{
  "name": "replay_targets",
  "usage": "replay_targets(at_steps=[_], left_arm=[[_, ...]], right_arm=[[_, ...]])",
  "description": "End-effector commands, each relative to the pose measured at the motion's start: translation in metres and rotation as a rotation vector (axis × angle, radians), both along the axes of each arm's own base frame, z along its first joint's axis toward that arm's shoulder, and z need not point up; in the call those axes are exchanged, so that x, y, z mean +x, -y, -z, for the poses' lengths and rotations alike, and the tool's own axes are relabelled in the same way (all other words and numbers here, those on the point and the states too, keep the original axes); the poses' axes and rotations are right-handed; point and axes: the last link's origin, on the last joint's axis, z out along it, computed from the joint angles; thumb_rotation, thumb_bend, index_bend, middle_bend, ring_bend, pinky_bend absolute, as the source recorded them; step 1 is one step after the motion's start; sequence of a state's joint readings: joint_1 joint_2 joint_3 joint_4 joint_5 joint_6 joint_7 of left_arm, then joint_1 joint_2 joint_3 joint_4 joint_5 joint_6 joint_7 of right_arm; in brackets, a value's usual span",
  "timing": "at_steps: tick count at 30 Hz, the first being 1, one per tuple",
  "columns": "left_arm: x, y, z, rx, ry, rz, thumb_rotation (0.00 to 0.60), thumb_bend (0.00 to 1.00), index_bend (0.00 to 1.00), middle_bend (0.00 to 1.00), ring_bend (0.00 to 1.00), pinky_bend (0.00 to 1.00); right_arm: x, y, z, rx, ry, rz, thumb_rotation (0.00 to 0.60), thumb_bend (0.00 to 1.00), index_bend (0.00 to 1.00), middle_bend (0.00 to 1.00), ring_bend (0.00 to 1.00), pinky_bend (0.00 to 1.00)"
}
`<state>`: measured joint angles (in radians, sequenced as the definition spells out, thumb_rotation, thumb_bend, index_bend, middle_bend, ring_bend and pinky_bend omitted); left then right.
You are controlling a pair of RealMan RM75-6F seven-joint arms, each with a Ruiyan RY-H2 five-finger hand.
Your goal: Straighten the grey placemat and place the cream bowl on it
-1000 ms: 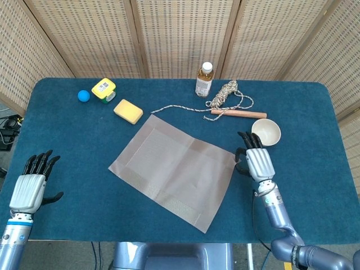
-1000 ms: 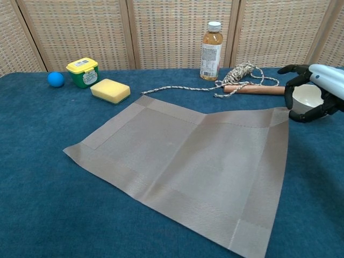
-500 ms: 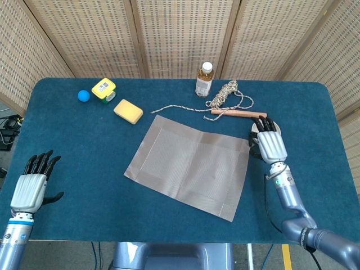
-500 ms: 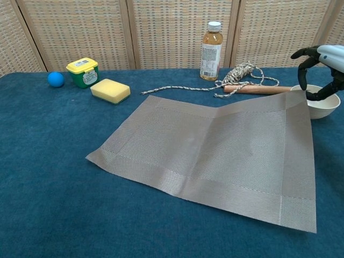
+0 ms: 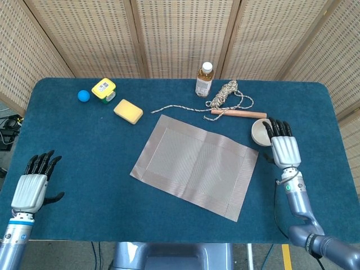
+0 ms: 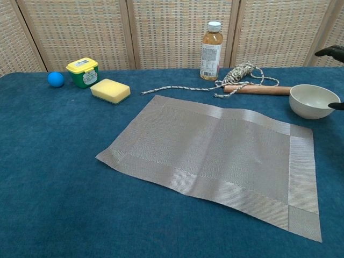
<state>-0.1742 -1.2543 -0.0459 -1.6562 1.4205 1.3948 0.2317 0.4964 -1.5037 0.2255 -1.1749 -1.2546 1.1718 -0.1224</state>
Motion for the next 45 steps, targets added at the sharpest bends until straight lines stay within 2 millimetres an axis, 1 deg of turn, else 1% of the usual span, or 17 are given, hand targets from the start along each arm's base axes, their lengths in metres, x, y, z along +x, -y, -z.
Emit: replay_targets(at_steps=[1, 5, 11, 13, 19, 22, 25, 27, 29, 34, 36, 39, 45], left_arm=[[0.001, 0.001, 0.002, -0.003, -0.005, 0.006, 0.6, 0.09, 0.09, 0.0, 0.0, 0.0], [0.004, 0.001, 0.004, -0.003, -0.005, 0.017, 0.6, 0.09, 0.08, 0.0, 0.0, 0.0], [0.008, -0.002, 0.006, -0.002, -0.002, 0.042, 0.6, 0.09, 0.08, 0.0, 0.0, 0.0], [0.011, -0.006, 0.006, 0.001, -0.009, 0.056, 0.6, 0.09, 0.09, 0.0, 0.0, 0.0], [0.027, -0.023, 0.006, 0.007, -0.047, 0.12, 0.6, 0.09, 0.11, 0.0, 0.0, 0.0], [0.035, -0.032, 0.01, -0.008, -0.068, 0.158, 0.6, 0.09, 0.16, 0.0, 0.0, 0.0], [0.045, -0.043, 0.019, -0.039, -0.095, 0.197, 0.6, 0.1, 0.26, 0.0, 0.0, 0.0], [0.053, -0.053, 0.029, -0.066, -0.111, 0.219, 0.6, 0.11, 0.34, 0.0, 0.0, 0.0], [0.059, -0.062, 0.038, -0.083, -0.119, 0.233, 0.6, 0.12, 0.37, 0.0, 0.0, 0.0], [0.07, -0.082, 0.061, -0.123, -0.154, 0.25, 0.6, 0.12, 0.39, 0.0, 0.0, 0.0], [0.074, -0.089, 0.074, -0.145, -0.181, 0.261, 0.6, 0.12, 0.39, 0.0, 0.0, 0.0], [0.076, -0.095, 0.082, -0.157, -0.196, 0.264, 0.6, 0.12, 0.39, 0.0, 0.0, 0.0], [0.084, -0.106, 0.112, -0.218, -0.235, 0.291, 0.6, 0.12, 0.38, 0.0, 0.0, 0.0]], right_arm=[[-0.005, -0.022, -0.014, -0.053, 0.01, -0.015, 0.6, 0.32, 0.01, 0.0, 0.0, 0.0], [-0.009, -0.04, -0.023, -0.087, 0.043, -0.019, 0.6, 0.29, 0.0, 0.0, 0.0, 0.0], [-0.021, -0.079, -0.031, -0.082, 0.171, -0.002, 0.6, 0.27, 0.0, 0.0, 0.0, 0.0], [-0.024, -0.091, -0.034, -0.089, 0.205, -0.004, 0.6, 0.26, 0.0, 0.0, 0.0, 0.0], [-0.026, -0.113, -0.044, -0.126, 0.249, -0.046, 0.6, 0.26, 0.0, 0.0, 0.0, 0.0], [-0.023, -0.117, -0.05, -0.131, 0.269, -0.072, 0.6, 0.26, 0.0, 0.0, 0.0, 0.0], [-0.018, -0.12, -0.057, -0.149, 0.301, -0.104, 0.6, 0.26, 0.0, 0.0, 0.0, 0.0], [-0.018, -0.12, -0.059, -0.147, 0.316, -0.108, 0.6, 0.26, 0.01, 0.0, 0.0, 0.0], [-0.021, -0.119, -0.06, -0.138, 0.327, -0.099, 0.6, 0.26, 0.01, 0.0, 0.0, 0.0], [-0.023, -0.118, -0.063, -0.131, 0.354, -0.09, 0.6, 0.26, 0.01, 0.0, 0.0, 0.0], [-0.022, -0.118, -0.065, -0.135, 0.374, -0.094, 0.6, 0.26, 0.01, 0.0, 0.0, 0.0], [-0.022, -0.118, -0.067, -0.136, 0.384, -0.095, 0.6, 0.26, 0.01, 0.0, 0.0, 0.0], [-0.024, -0.117, -0.069, -0.131, 0.4, -0.09, 0.6, 0.26, 0.01, 0.0, 0.0, 0.0]])
